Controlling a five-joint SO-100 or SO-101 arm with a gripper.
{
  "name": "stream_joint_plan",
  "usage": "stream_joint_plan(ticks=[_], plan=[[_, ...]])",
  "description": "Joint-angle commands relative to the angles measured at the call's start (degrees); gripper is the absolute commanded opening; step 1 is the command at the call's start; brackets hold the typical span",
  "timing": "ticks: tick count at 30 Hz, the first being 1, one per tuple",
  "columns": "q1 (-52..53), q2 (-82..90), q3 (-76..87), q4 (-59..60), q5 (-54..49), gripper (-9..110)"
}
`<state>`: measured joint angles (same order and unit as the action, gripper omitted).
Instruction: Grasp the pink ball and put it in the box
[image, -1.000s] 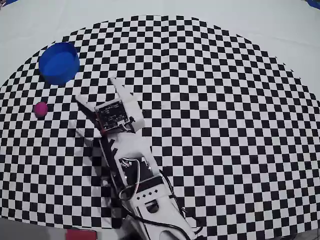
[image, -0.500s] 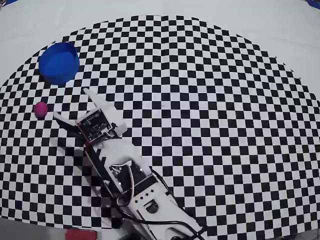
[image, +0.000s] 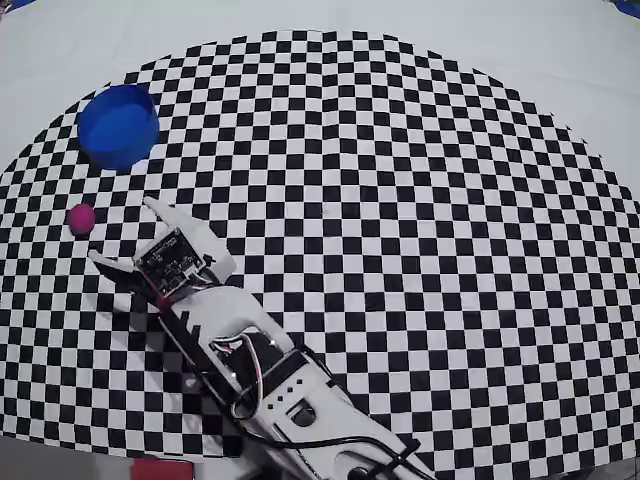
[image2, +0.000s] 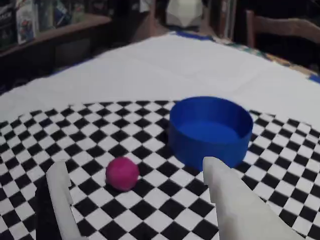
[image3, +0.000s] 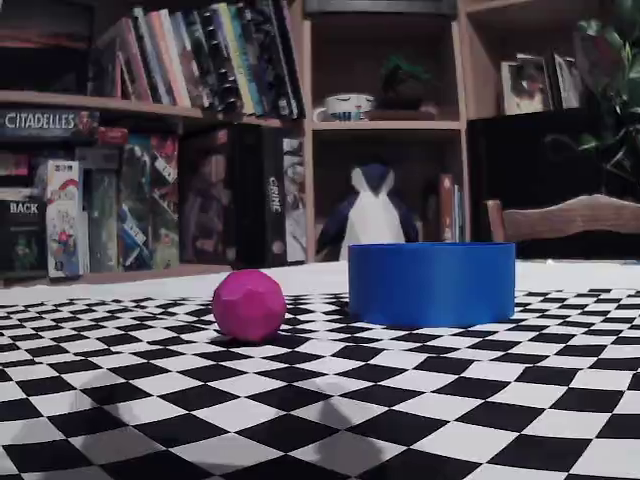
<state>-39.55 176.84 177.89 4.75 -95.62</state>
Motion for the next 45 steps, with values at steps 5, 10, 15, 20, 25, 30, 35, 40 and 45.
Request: stream_joint_plan(ticks=[5,10,15,20,25,30,35,40,45], plan=[[-1.05,-0.44,0.44,0.44,0.09,31],[-2.20,-0.97,0.44,0.44,0.09,31],[-4.04,-1.05,0.44,0.09,-0.35,31],[-4.31,-1.85,0.44,-0.18,-0.35,31],[-4.31,-4.75,0.44,-2.81,-0.35,32],[-4.31,-8.96,0.00,-5.62,-0.35,32],[-4.39,-12.66,-1.49,-6.42,-0.35,32],[-4.83,-19.86,-6.15,-6.42,-0.26,32],[-4.92,-24.79,-8.88,-7.73,-0.35,32]])
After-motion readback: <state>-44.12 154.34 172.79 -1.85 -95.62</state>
